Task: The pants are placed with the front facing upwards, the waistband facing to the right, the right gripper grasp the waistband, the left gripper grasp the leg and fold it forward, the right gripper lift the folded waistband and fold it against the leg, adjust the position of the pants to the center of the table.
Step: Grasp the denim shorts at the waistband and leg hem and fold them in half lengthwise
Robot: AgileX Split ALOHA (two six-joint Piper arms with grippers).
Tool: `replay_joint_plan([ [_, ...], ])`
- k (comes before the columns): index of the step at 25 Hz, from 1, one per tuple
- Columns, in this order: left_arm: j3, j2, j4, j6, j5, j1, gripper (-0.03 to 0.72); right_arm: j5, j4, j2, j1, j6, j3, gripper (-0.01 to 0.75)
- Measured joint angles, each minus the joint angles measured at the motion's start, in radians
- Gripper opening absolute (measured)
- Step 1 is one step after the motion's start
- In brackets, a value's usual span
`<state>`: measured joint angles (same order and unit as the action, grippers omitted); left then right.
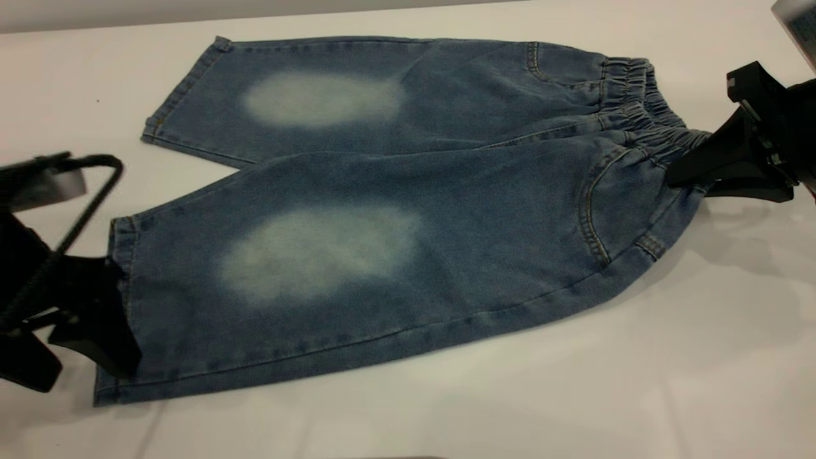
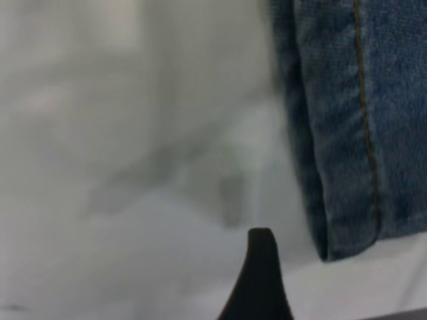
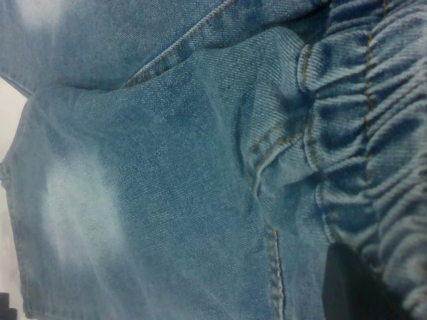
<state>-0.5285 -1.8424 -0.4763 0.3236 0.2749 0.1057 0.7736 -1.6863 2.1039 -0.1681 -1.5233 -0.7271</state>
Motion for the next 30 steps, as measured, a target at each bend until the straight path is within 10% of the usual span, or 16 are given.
replay_joint_plan([
  [15,-0.05,-0.086,-0.003,0.001,-0.003,0.045,0.525,0.0,-0.003,0.0,0.0,0.0,0.0,0.043],
  [25,-0.05,-0.098,-0.002,0.007,-0.003,0.045,0.082,0.0,-0.003,0.0,0.0,0.0,0.0,0.043],
  [30,-0.059,-0.095,-0.002,0.007,0.02,0.045,0.05,0.0,-0.003,0.0,0.0,0.0,0.0,0.043],
])
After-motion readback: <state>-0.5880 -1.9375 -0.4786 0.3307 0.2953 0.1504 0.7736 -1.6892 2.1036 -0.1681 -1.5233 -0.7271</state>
